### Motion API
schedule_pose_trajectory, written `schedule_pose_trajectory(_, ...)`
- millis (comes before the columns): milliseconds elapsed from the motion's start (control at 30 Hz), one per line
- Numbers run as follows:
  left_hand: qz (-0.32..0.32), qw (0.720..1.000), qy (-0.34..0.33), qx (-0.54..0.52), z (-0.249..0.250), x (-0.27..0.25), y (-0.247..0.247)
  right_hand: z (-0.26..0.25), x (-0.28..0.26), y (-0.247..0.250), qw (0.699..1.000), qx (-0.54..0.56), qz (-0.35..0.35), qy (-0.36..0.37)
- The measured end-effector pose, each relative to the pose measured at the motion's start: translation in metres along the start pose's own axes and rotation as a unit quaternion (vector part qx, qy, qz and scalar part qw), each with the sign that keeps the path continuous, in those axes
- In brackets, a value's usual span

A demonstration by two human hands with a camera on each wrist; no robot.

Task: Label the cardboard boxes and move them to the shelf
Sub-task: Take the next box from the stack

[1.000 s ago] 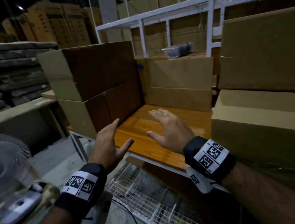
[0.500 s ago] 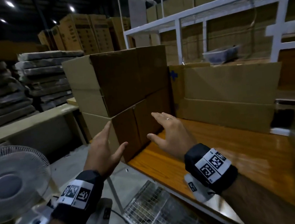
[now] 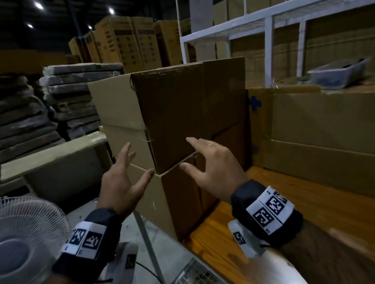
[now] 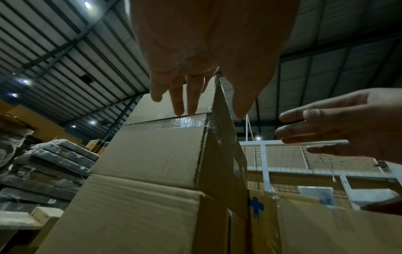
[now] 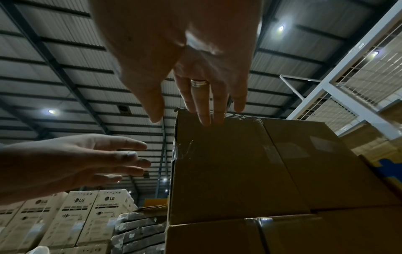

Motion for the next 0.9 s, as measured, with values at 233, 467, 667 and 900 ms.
schedule_pose_trajectory(233,0.058,0.998,-0.022,-0.023,-0.036,0.075,0.034,-0.023,0.053,0.010,0.993,-0.015,0.111,0.035)
schedule_pose_trajectory(467,0.070,0.996,-0.055,-0.015,-0.089,0.166,0.065,-0.076,0.123,0.013,0.967,-0.106,0.225,0.061)
schedule_pose_trajectory(667,0.044,0.997,-0.059,-0.010,-0.132,0.233,0.079,-0.097,0.170,0.009,0.948,-0.231,0.216,-0.018)
schedule_pose_trajectory(900,-0.055,0.993,-0.061,-0.088,-0.151,0.271,0.070,-0.099,0.194,-0.002,0.947,-0.266,0.163,-0.080)
Point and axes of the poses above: each hand's wrist, its own x-axis towards the middle knuckle, its own y-axis out of the back of the hand, z = x × y, the point moved 7 cm from there along x, towards the middle knuckle, and after that the axes turned 8 degrees about -z, right-handed, at the moved point
